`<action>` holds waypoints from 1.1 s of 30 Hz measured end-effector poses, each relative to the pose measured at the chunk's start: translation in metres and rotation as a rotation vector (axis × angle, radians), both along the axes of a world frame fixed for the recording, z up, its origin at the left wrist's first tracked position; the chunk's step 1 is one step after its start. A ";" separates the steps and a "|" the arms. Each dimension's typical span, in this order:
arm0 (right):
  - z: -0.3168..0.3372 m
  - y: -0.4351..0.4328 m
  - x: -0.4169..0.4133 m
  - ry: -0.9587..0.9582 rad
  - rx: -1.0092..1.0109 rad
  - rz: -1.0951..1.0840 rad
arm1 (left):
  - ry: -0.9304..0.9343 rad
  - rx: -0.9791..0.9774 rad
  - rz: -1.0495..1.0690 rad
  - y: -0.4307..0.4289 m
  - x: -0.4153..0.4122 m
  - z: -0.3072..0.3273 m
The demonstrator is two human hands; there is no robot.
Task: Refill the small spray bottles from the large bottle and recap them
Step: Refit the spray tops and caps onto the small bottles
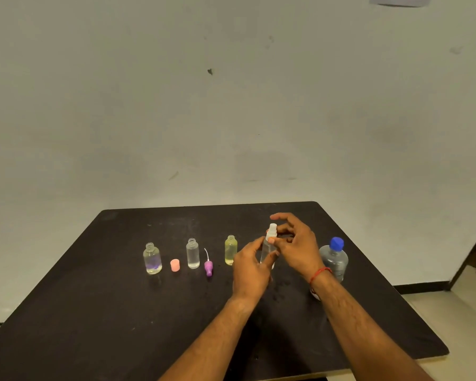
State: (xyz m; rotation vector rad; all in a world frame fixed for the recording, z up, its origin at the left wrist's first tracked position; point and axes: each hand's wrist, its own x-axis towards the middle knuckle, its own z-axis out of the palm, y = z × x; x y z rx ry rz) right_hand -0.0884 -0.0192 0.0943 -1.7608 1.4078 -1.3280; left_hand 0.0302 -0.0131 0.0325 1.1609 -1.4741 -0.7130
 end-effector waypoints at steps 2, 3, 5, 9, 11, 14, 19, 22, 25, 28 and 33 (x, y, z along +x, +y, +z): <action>-0.001 0.001 0.003 0.005 -0.015 -0.041 | 0.003 0.022 0.000 -0.001 -0.001 -0.003; -0.002 0.002 0.004 0.002 -0.012 -0.047 | 0.002 0.032 0.005 -0.002 0.000 -0.004; -0.001 0.001 0.003 0.020 0.016 -0.033 | -0.002 0.036 0.006 -0.001 0.001 -0.005; 0.003 -0.003 -0.006 0.031 0.091 0.104 | -0.004 0.038 -0.005 0.001 0.004 -0.002; 0.004 -0.004 -0.007 0.011 0.107 0.131 | -0.010 0.032 -0.002 0.001 0.005 0.000; 0.001 -0.004 -0.004 -0.021 0.084 0.016 | 0.000 0.030 -0.005 0.002 0.003 0.001; -0.004 -0.001 0.002 -0.009 0.063 -0.097 | -0.016 0.055 -0.018 0.002 -0.002 -0.002; -0.001 -0.002 -0.006 -0.002 0.101 0.051 | -0.025 0.051 -0.025 0.002 0.002 -0.001; 0.003 0.000 -0.009 -0.043 0.109 0.163 | -0.034 0.048 -0.023 0.001 0.004 0.000; -0.001 -0.001 -0.006 -0.062 0.068 0.046 | -0.037 0.032 -0.024 0.001 0.002 0.001; -0.010 0.000 0.003 -0.058 0.051 -0.129 | -0.040 0.039 -0.008 0.002 -0.001 -0.002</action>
